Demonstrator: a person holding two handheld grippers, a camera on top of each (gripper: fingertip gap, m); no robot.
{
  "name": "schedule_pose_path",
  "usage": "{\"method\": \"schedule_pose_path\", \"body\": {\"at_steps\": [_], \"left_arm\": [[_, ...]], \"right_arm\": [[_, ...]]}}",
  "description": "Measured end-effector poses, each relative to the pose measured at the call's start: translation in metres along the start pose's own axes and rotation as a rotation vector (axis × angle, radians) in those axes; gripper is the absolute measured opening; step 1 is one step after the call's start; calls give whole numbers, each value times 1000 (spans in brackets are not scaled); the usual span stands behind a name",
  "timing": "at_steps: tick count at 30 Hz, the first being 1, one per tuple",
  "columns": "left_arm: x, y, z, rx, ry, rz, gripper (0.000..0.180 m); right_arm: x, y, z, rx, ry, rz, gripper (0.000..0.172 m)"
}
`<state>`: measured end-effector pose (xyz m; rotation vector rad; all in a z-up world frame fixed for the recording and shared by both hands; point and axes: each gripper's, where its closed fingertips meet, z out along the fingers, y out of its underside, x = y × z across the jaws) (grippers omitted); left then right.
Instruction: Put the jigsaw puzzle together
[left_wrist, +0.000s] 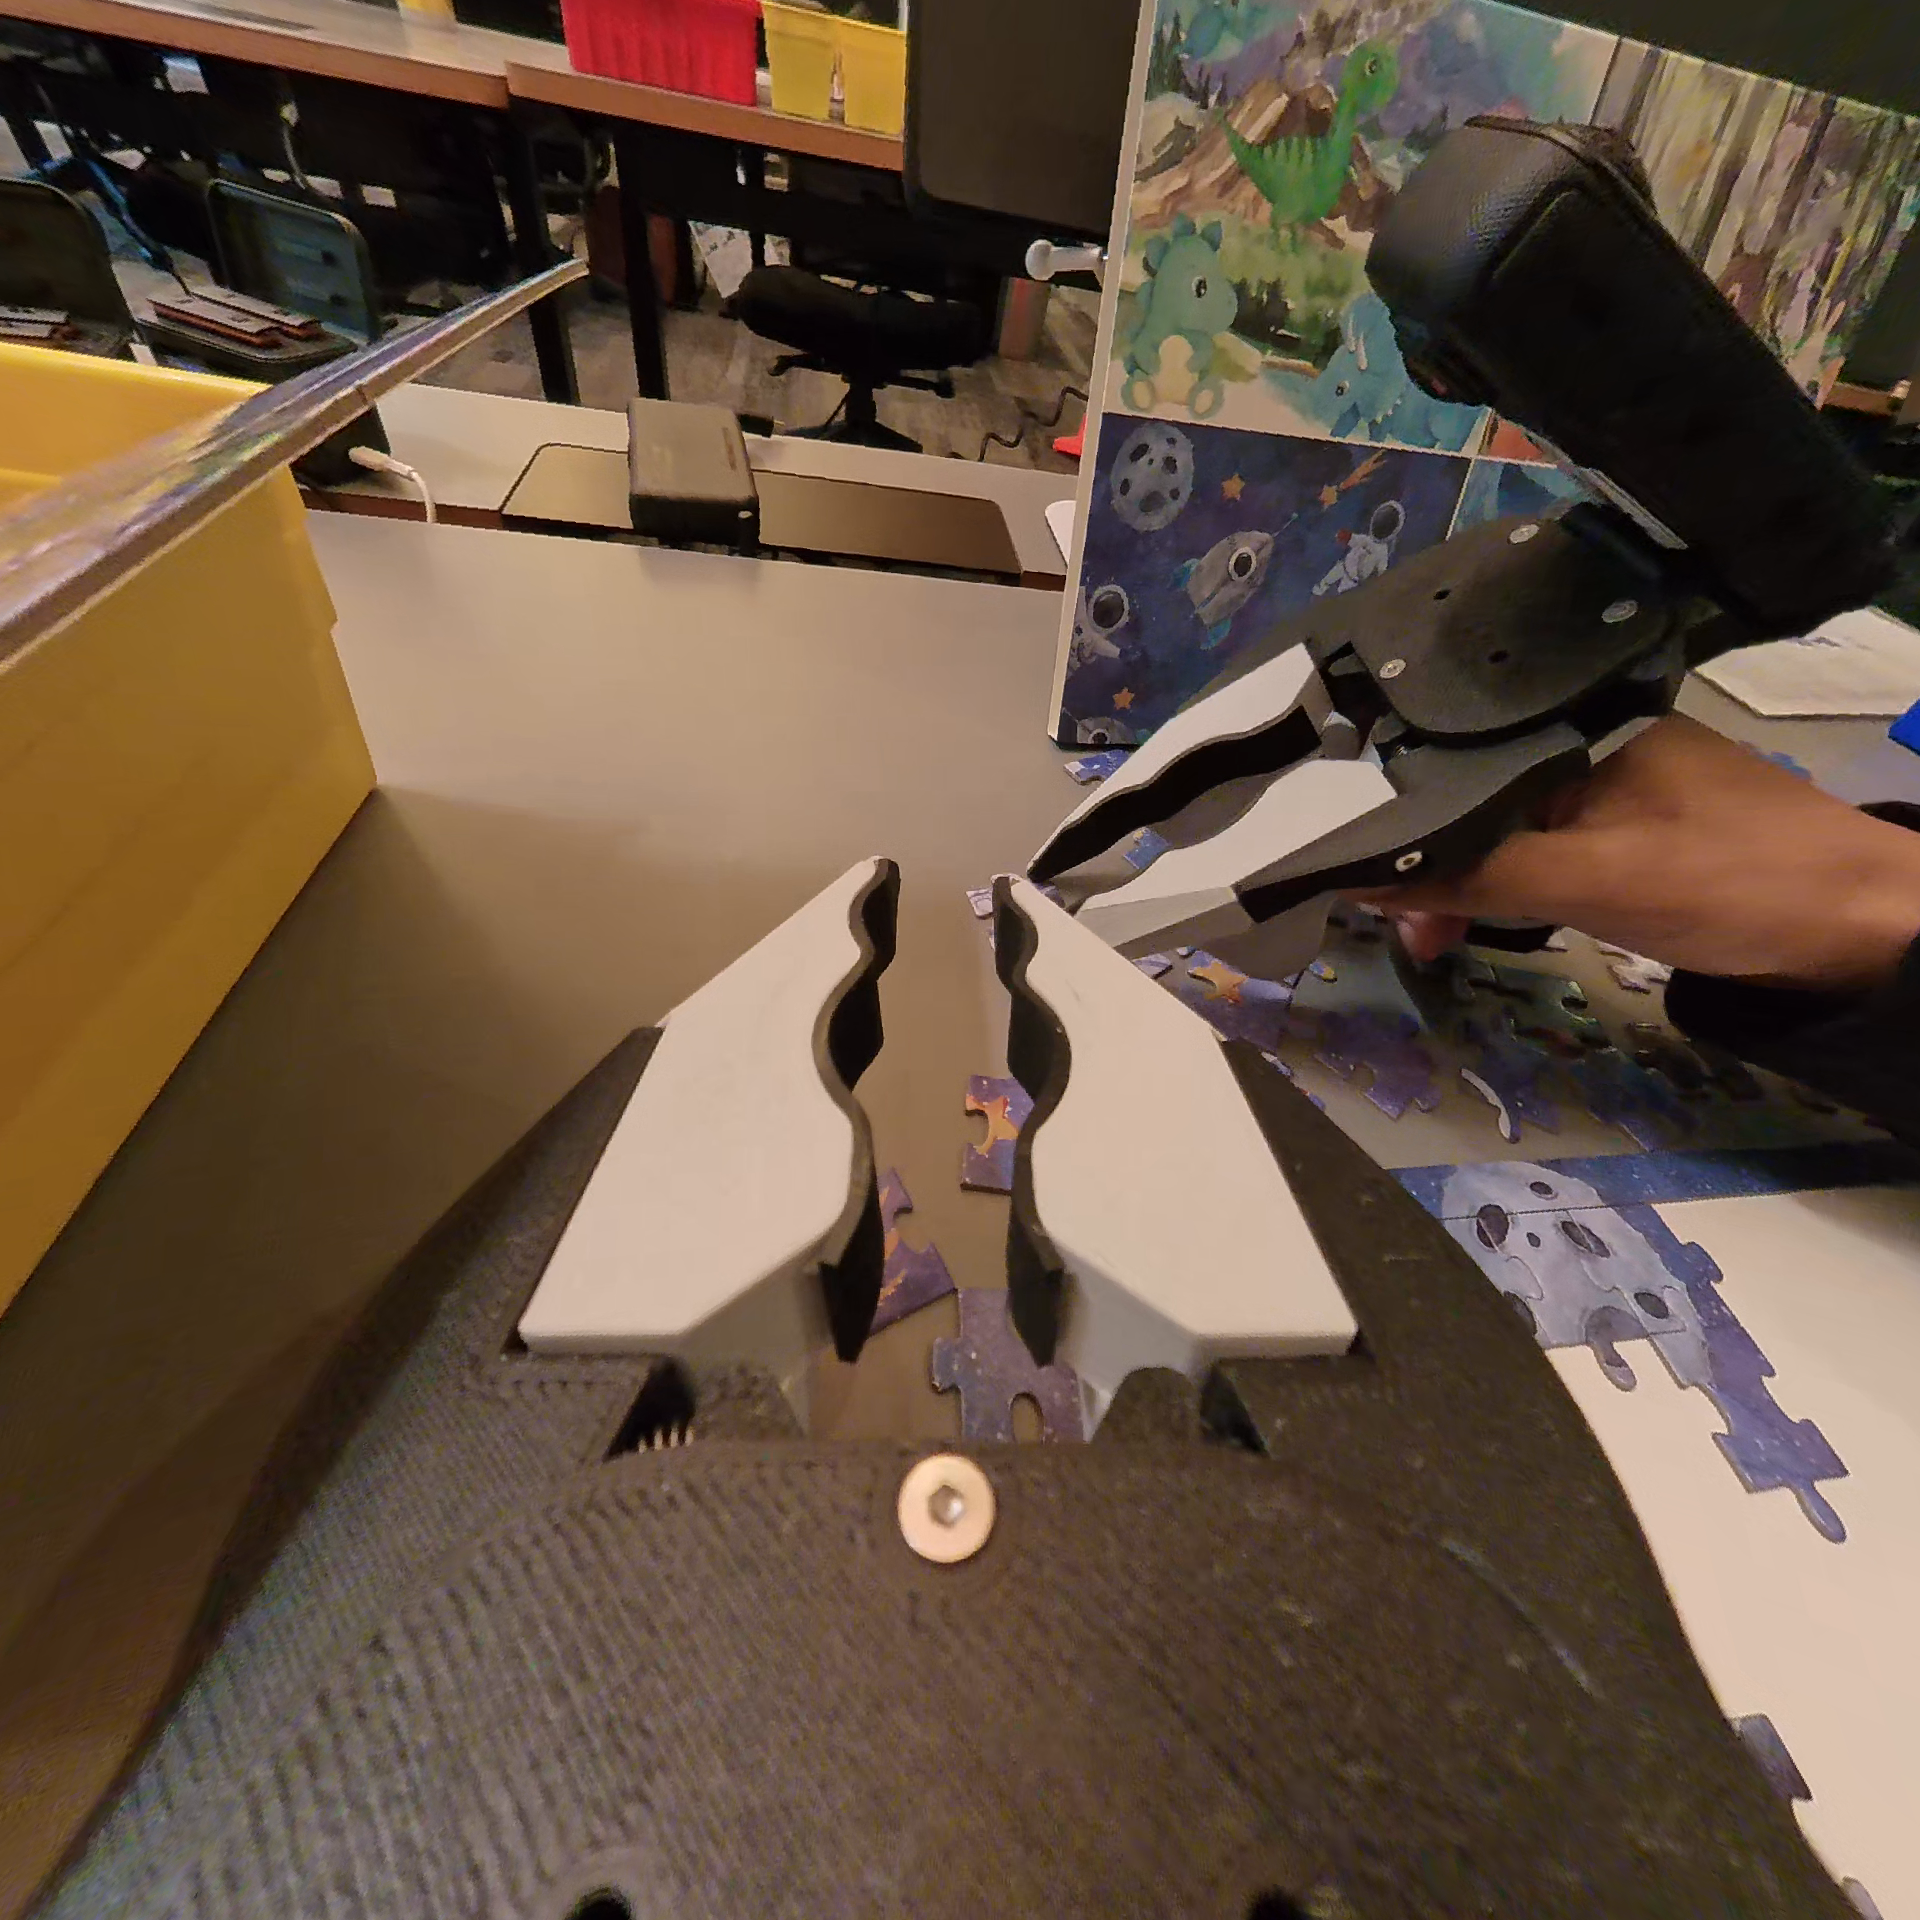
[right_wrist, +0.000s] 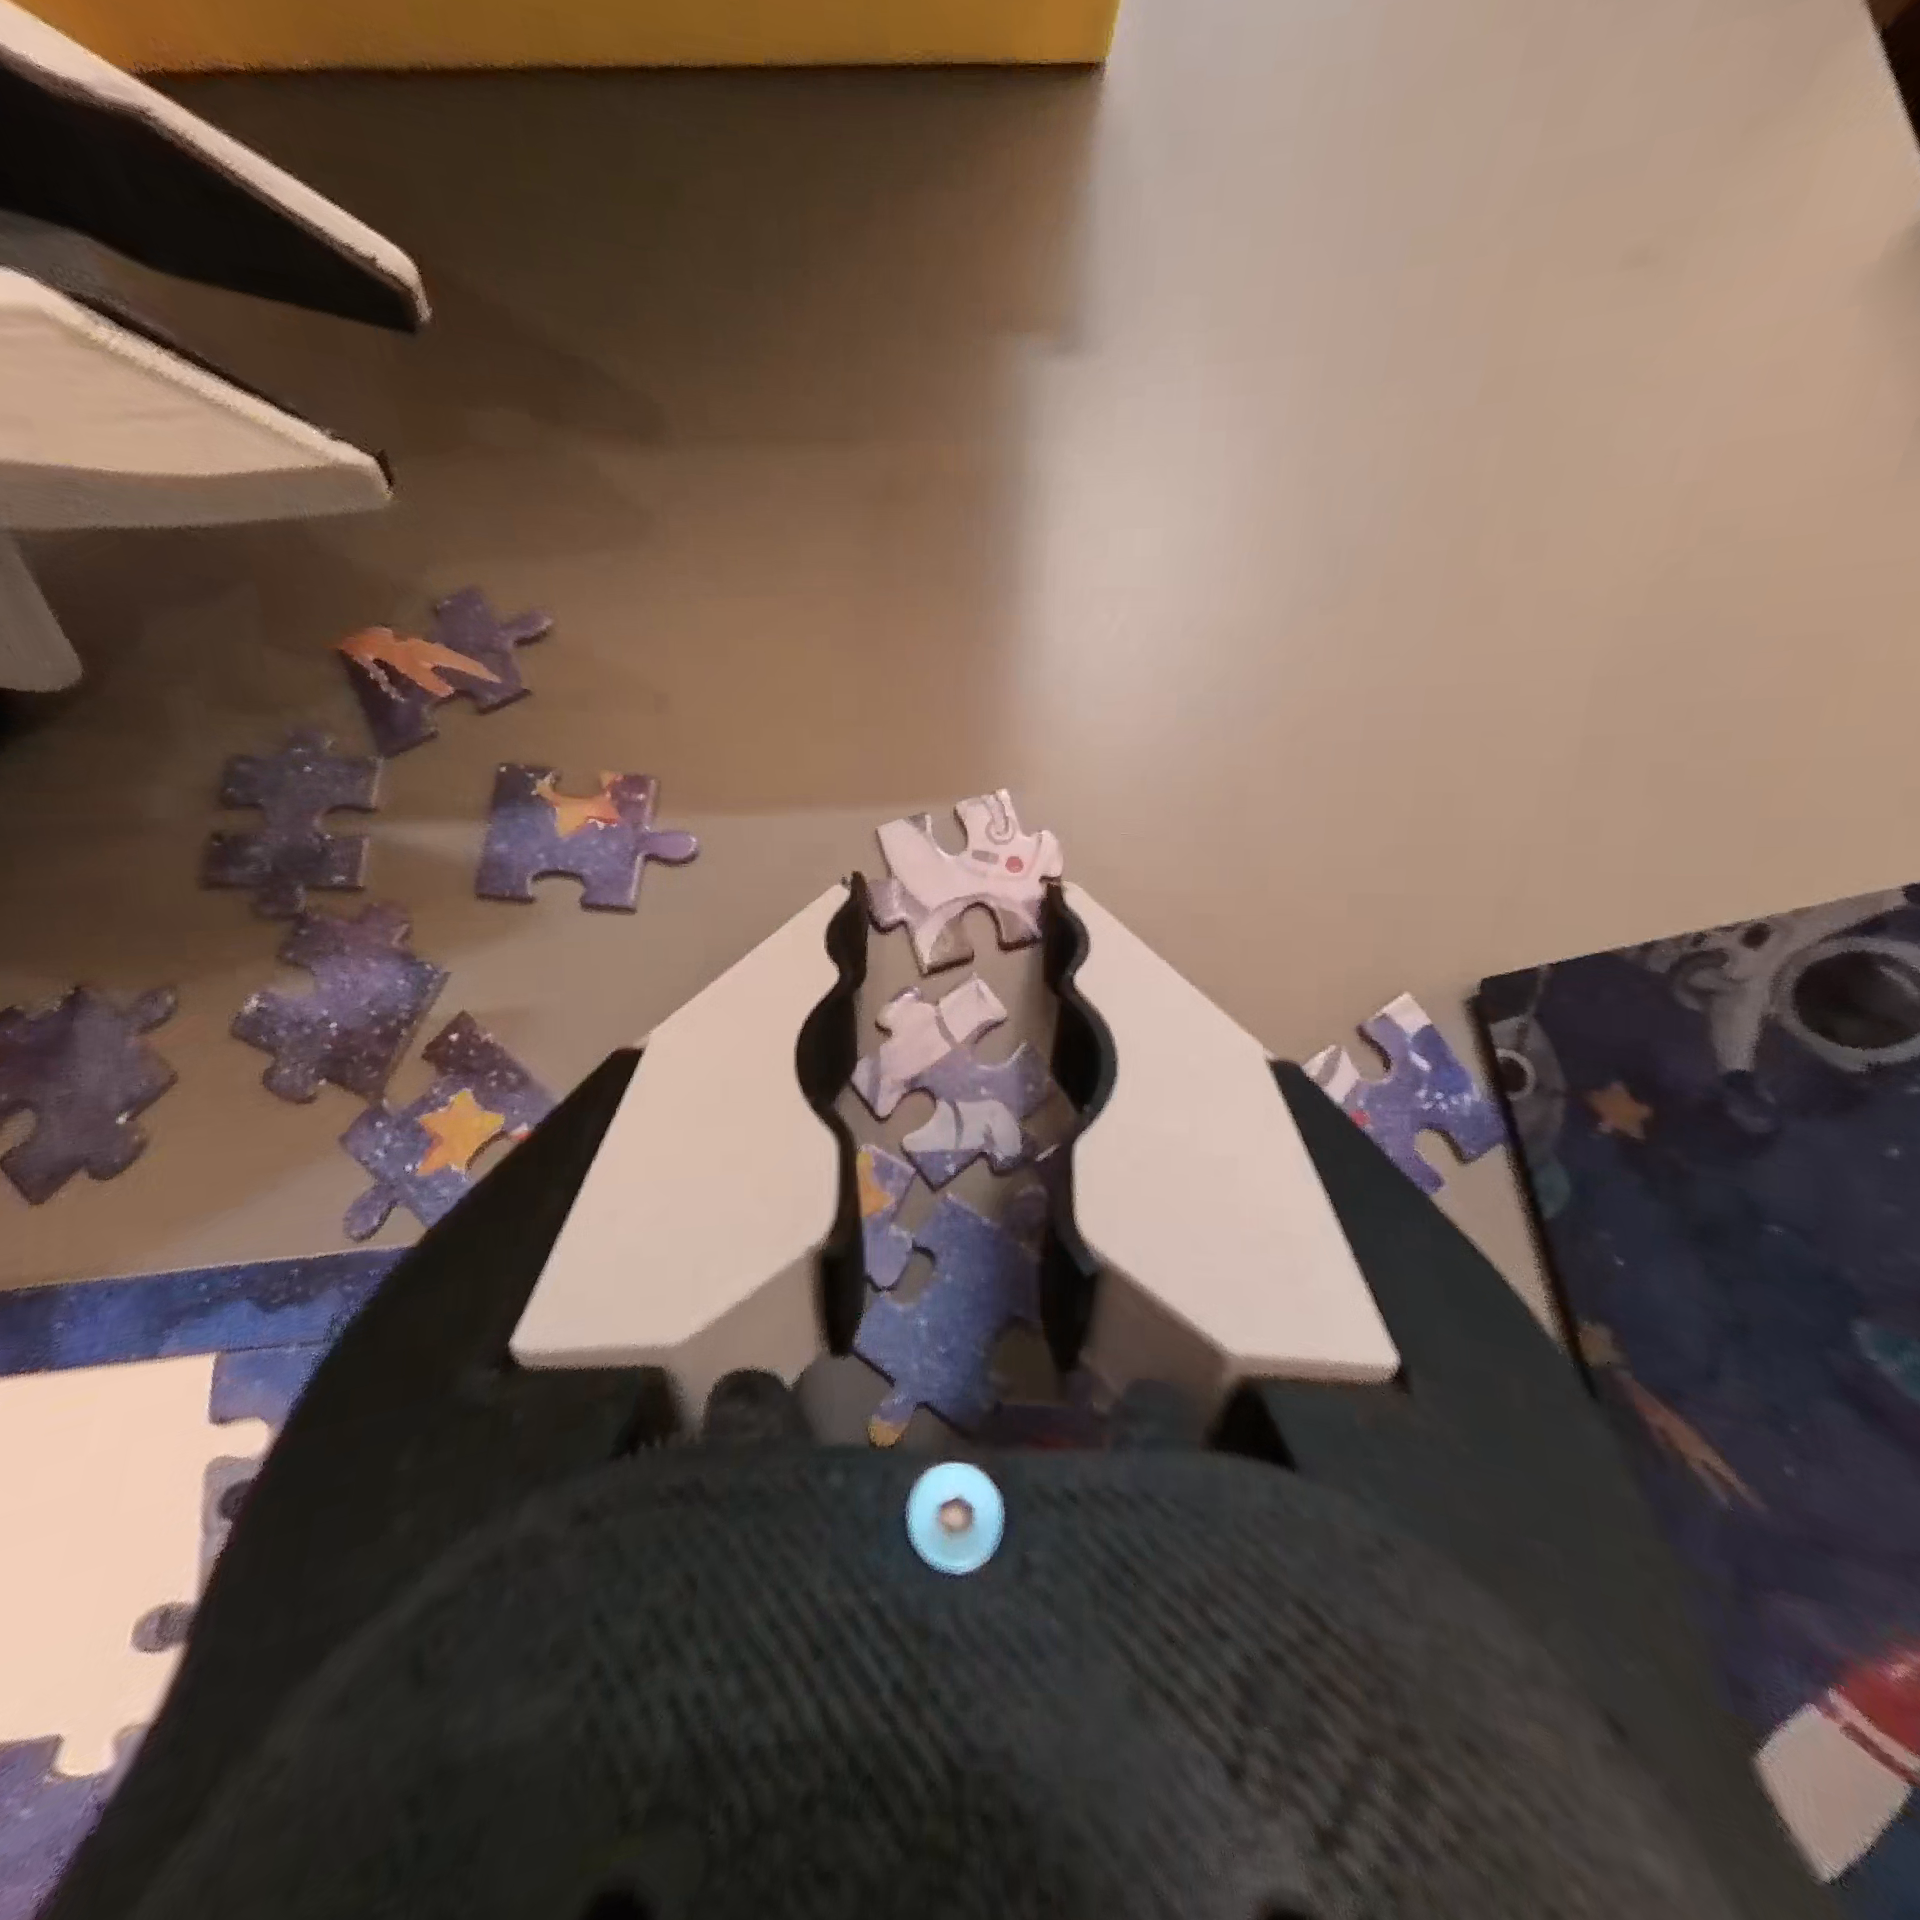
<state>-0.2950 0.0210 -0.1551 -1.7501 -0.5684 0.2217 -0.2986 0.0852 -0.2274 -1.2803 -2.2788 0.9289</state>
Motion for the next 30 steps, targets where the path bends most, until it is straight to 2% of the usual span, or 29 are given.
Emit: {"method": "schedule_pose_path", "body": {"at_steps": [3, 4, 8, 11, 15, 20, 25, 28, 30], "left_arm": [[0, 0, 0, 3, 0, -4, 16], [-1, 0, 0, 4, 1, -6, 16], [0, -1, -1, 5, 3, -7, 17], [0, 0, 0, 4, 5, -3, 17], [1, -1, 0, 5, 5, -2, 17], [1, -1, -1, 8, 5, 0, 16], [2, -1, -1, 7, 7, 5, 17], [3, -1, -1, 7, 13, 4, 17], [3, -1, 0, 7, 18, 1, 17]], "right_arm": [[-2, -3, -3, 15, -33, 5, 31], [-4, -7, -7, 41, -40, 4, 0], [-15, -21, -30, 93, -49, -33, 11], [-15, -21, -46, 93, 20, -89, 8], [2, -15, -53, 106, 68, -34, 11], [21, 0, -36, 64, 72, 150, 33], [40, 4, -14, 37, 179, 202, 53], [49, 3, -4, 20, 210, 228, 54], [53, 1, -1, 11, 223, 222, 46]]}}
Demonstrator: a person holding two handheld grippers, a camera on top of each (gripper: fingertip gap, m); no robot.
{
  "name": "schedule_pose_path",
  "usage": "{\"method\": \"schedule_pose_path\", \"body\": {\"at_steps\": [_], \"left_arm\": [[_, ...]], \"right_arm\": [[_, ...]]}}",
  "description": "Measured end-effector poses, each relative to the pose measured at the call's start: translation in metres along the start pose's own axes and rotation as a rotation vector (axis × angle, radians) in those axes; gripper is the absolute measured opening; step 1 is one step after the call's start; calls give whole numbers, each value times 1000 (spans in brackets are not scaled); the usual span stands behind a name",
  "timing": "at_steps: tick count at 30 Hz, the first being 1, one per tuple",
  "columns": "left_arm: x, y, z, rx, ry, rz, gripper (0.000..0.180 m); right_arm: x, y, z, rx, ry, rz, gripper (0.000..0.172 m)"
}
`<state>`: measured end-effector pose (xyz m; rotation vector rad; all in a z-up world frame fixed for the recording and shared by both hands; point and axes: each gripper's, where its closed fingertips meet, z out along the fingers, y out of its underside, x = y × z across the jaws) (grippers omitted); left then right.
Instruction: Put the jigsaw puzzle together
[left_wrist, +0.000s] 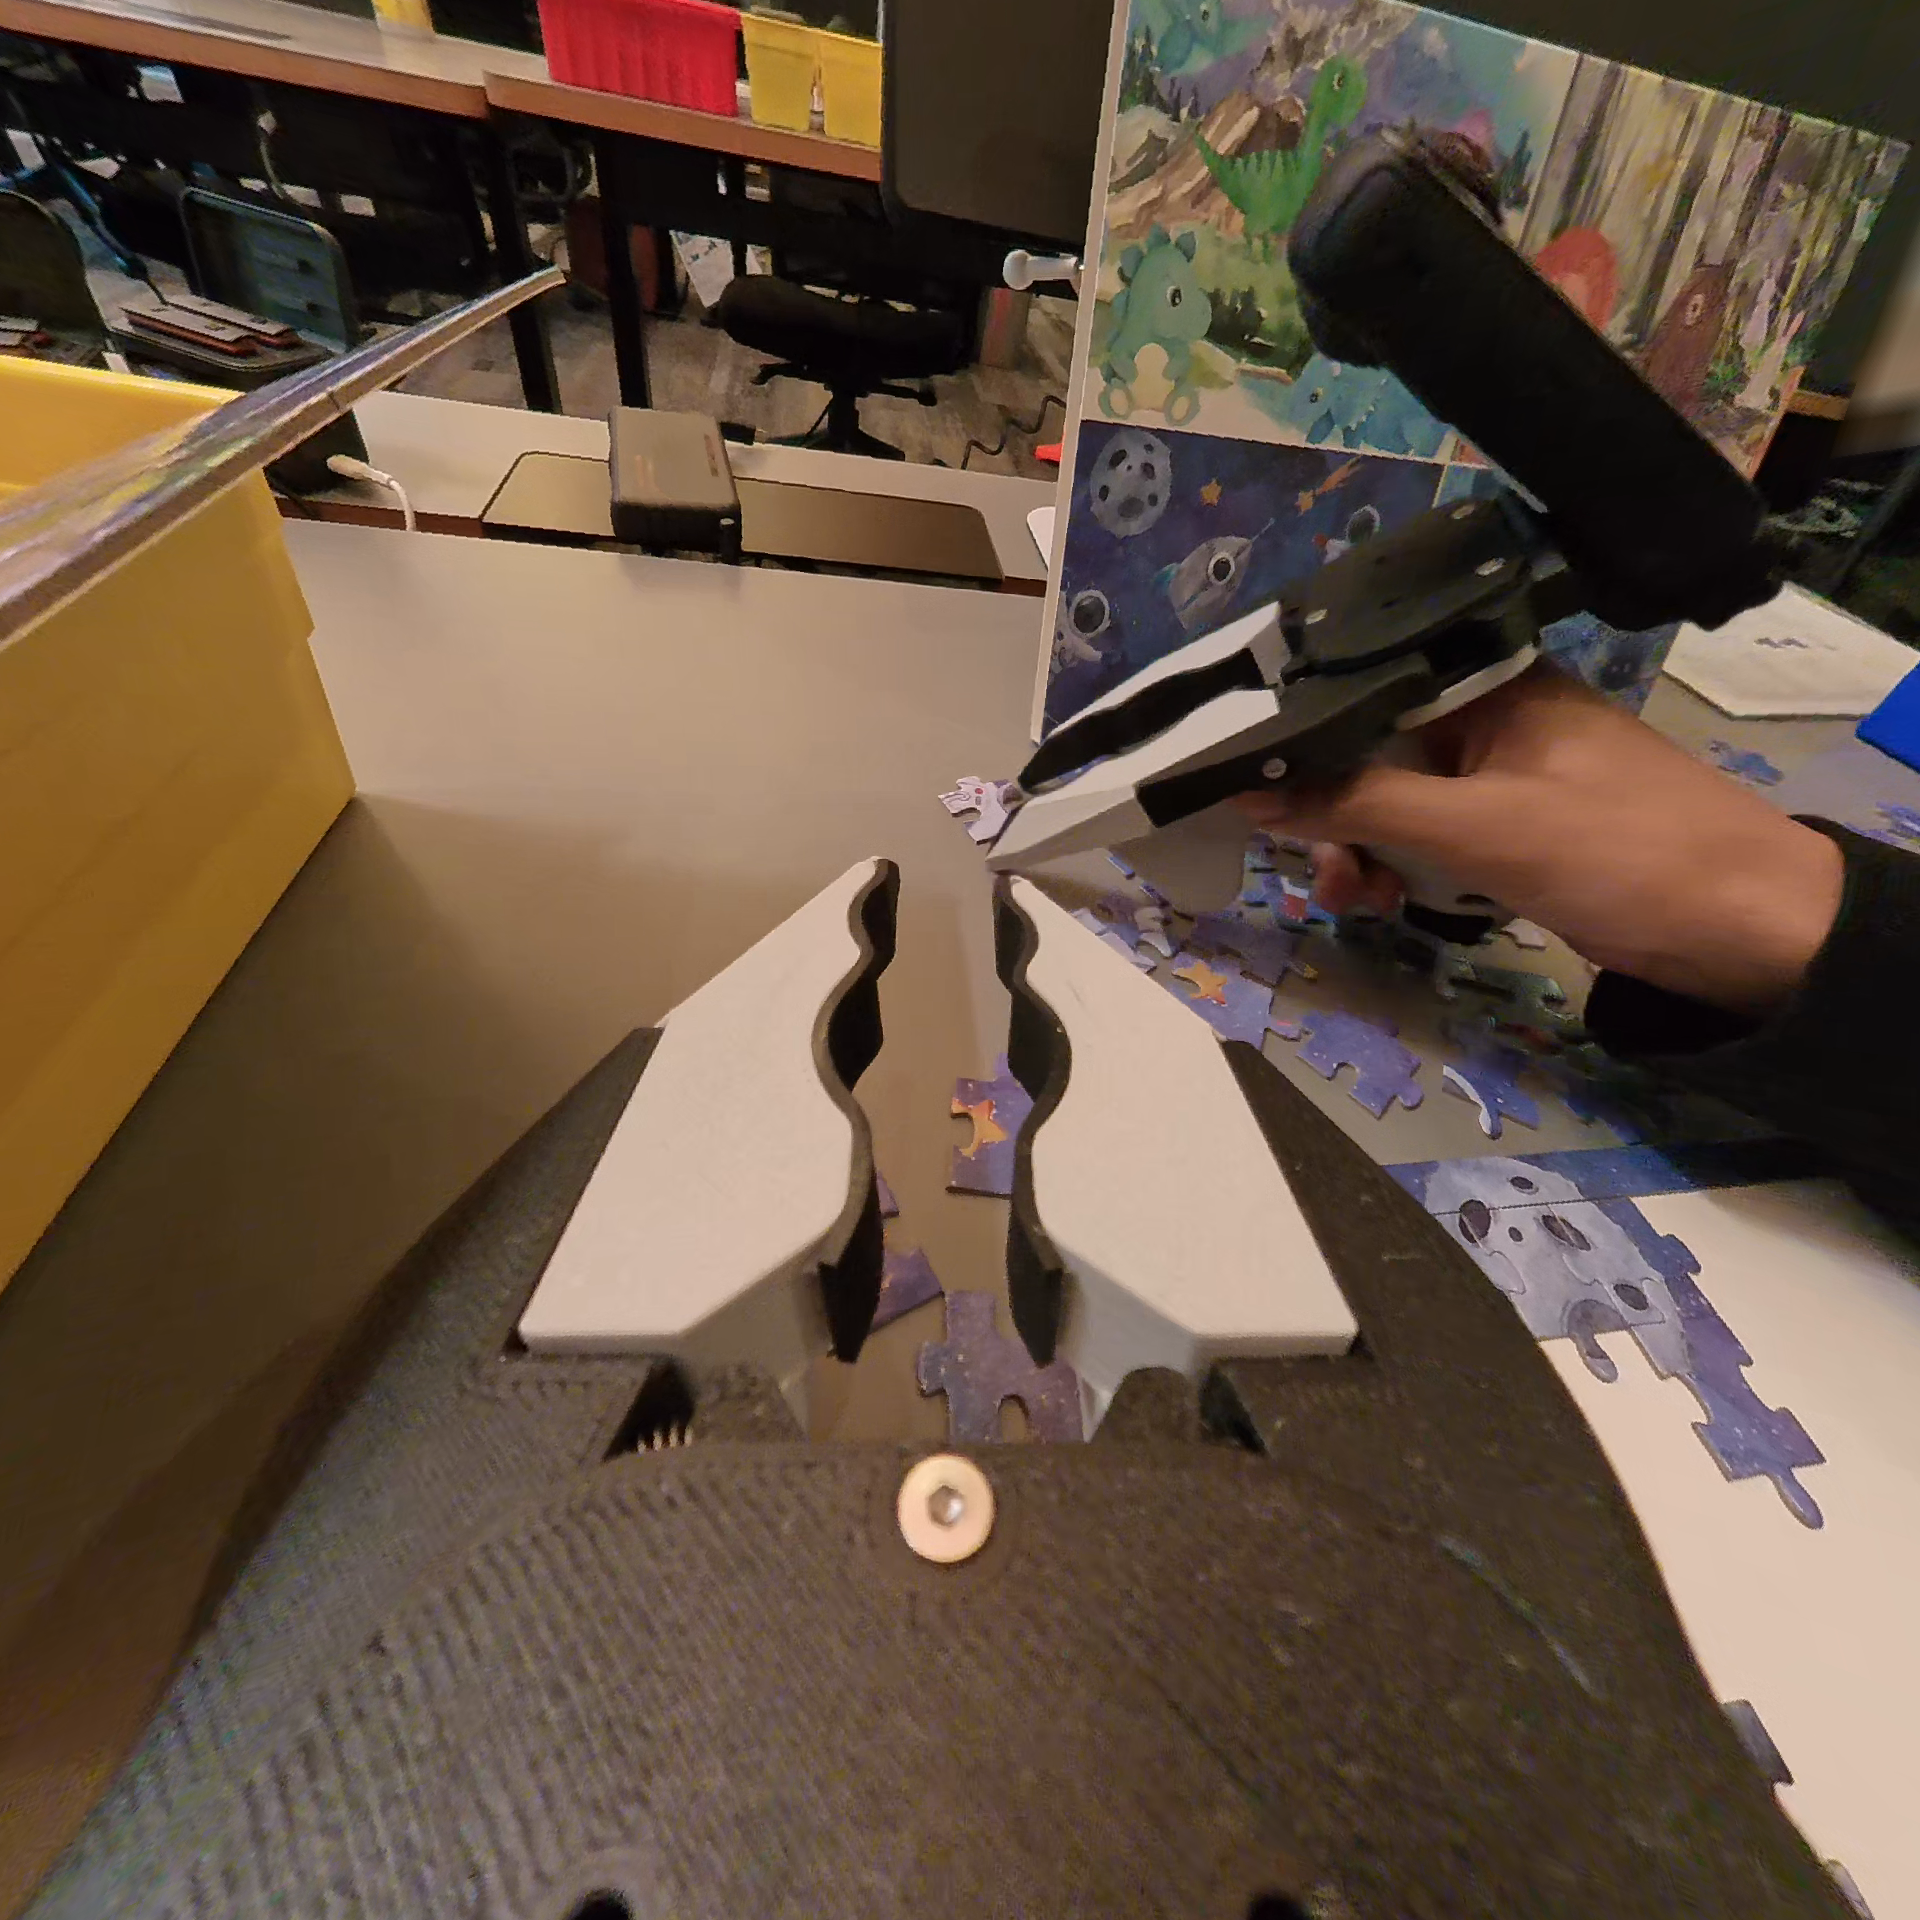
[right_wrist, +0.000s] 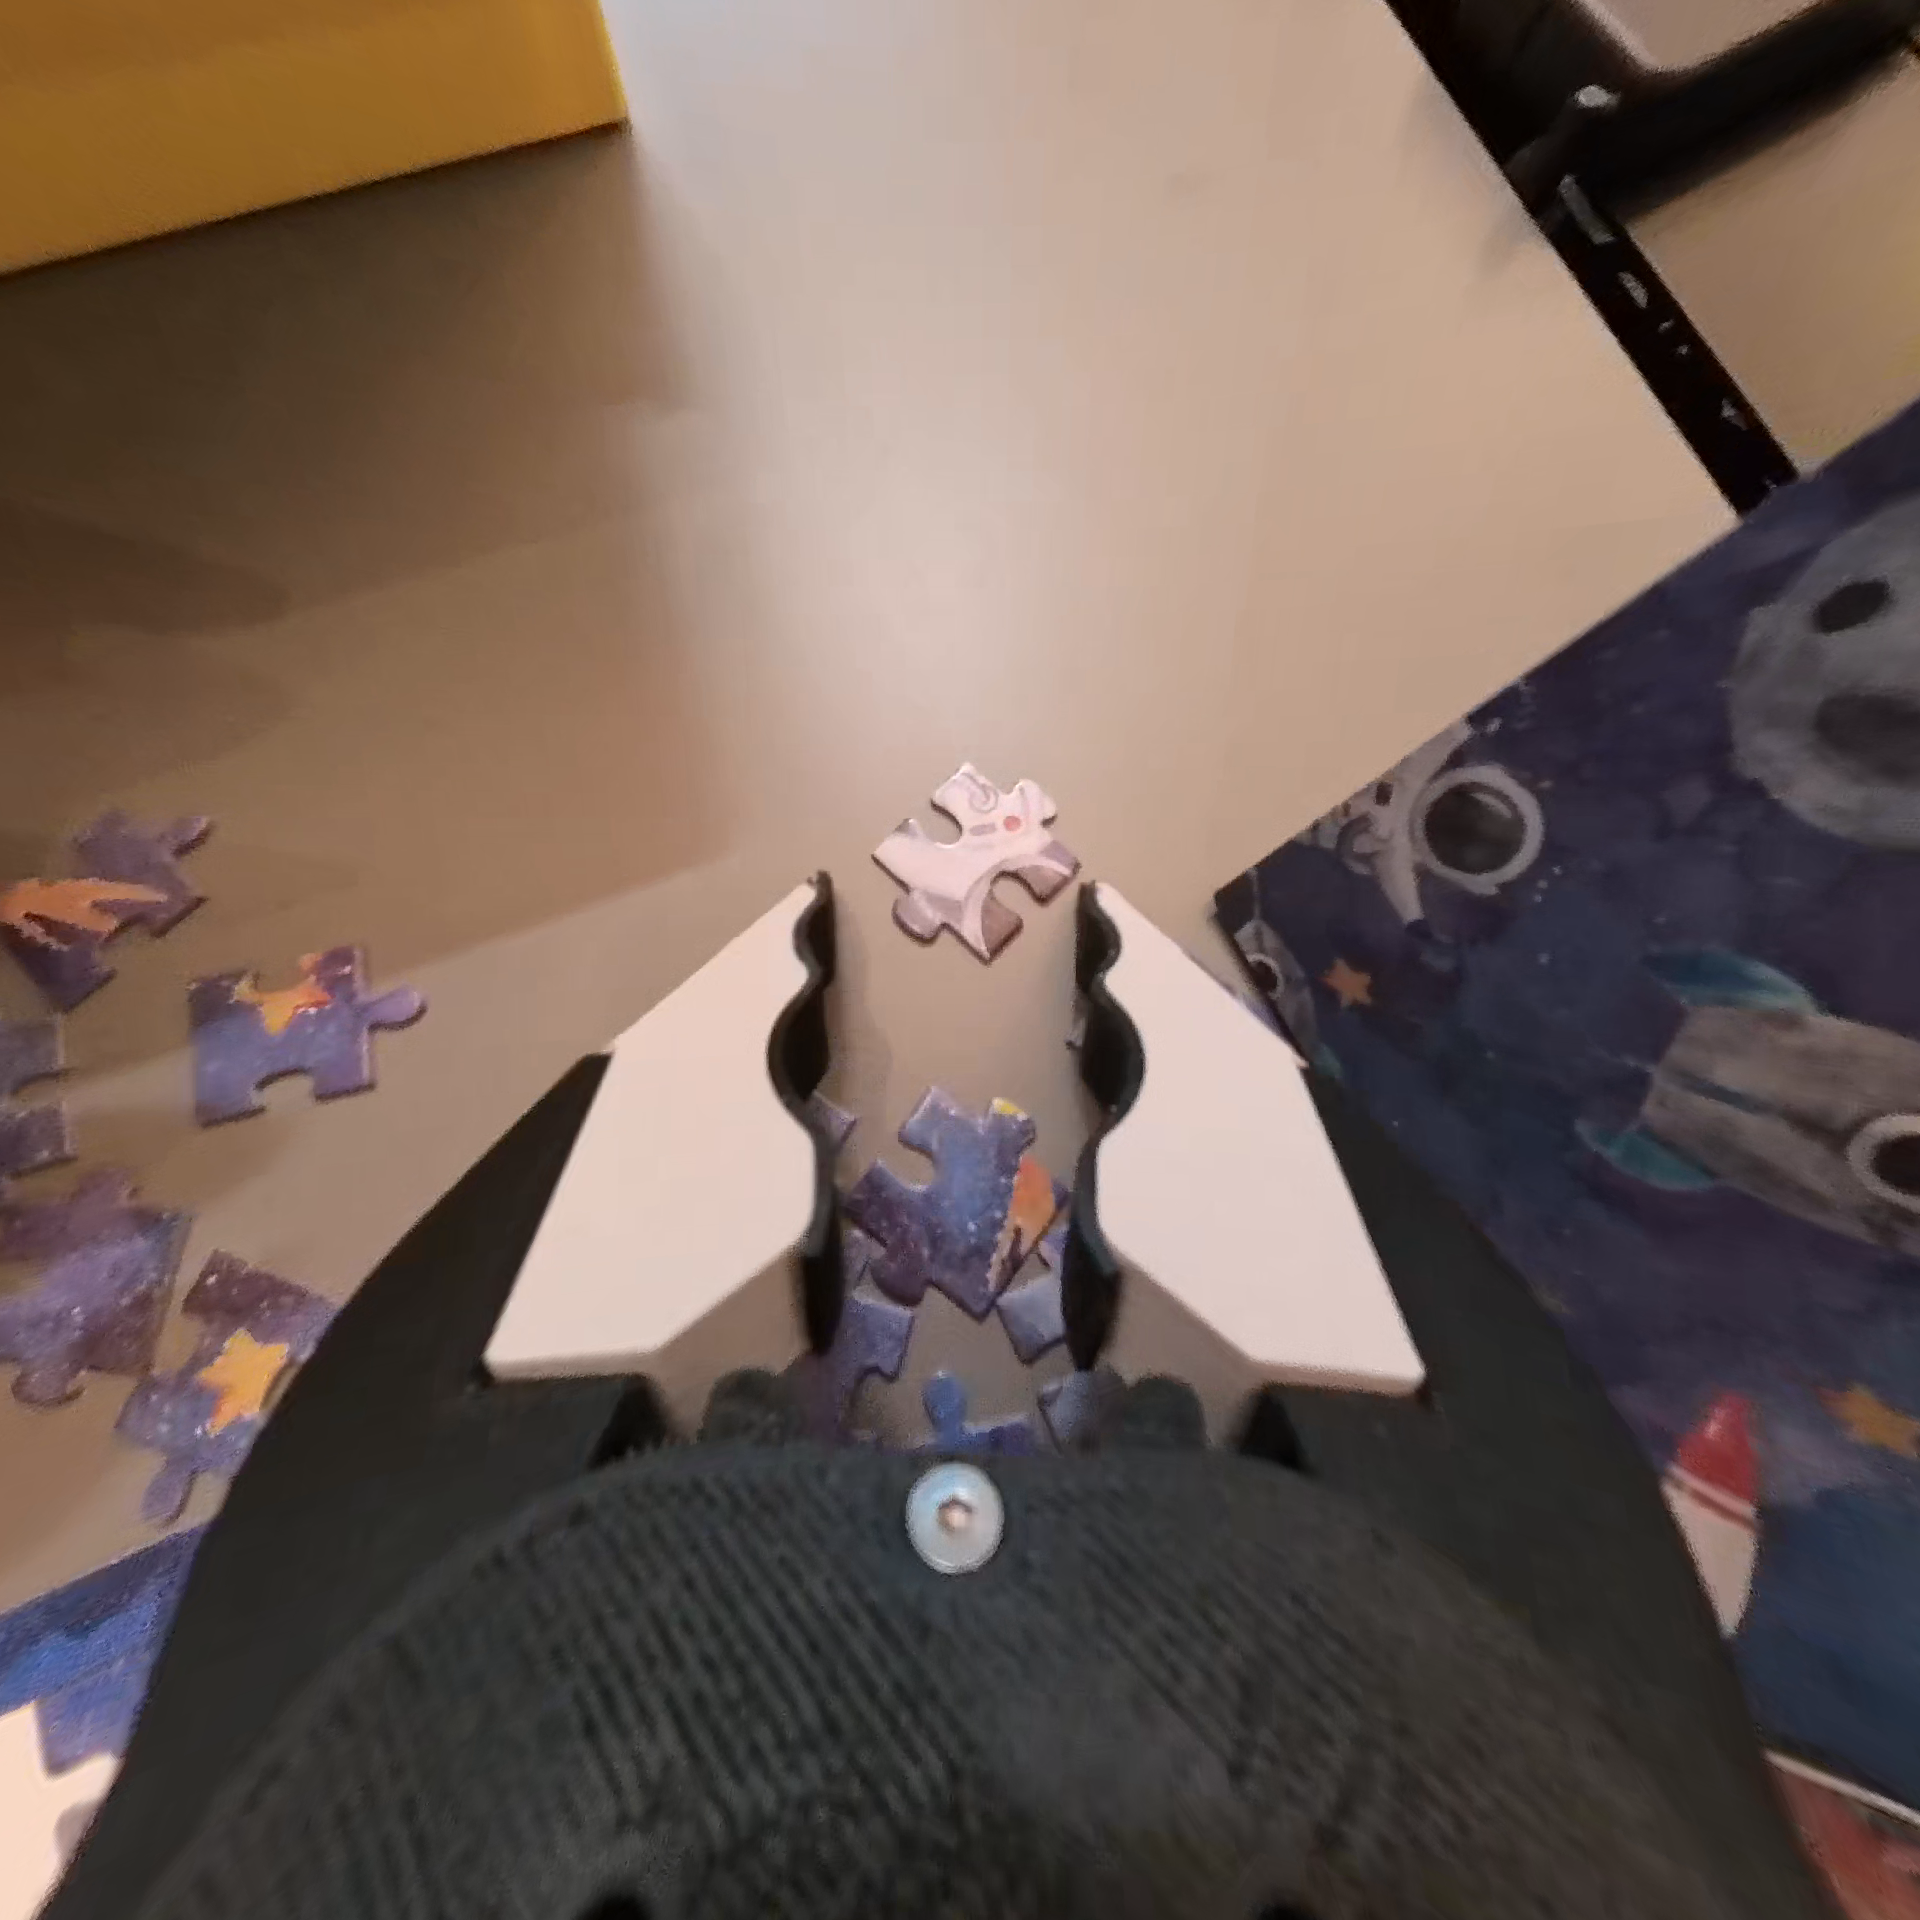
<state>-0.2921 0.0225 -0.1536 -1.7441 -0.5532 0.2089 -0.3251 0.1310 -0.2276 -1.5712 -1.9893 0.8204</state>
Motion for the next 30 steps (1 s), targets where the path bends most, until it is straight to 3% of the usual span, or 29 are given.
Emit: {"method": "schedule_pose_path", "body": {"at_steps": [4, 10, 12, 18, 24, 27, 30], "left_arm": [[0, 0, 0, 0, 2, -2, 17], [1, 0, 0, 2, 5, -2, 17], [1, 0, 0, 2, 5, -3, 17], [0, 0, 0, 2, 6, -5, 17], [1, 0, 0, 3, 7, -4, 17], [0, -1, 0, 5, 8, -7, 18], [1, 0, 0, 3, 9, -3, 18]], "right_arm": [[-9, -1, 1, -21, -49, -45, 22], [-23, 1, -5, -12, -87, -126, 16], [-27, -1, -9, 9, -92, -147, 0], [-25, -2, -20, 24, -76, -149, 5], [-13, 0, -2, 3, -61, -49, 66], [-11, -1, 1, 9, -43, -46, 60], [-9, -1, 0, 16, -51, -38, 31]]}}
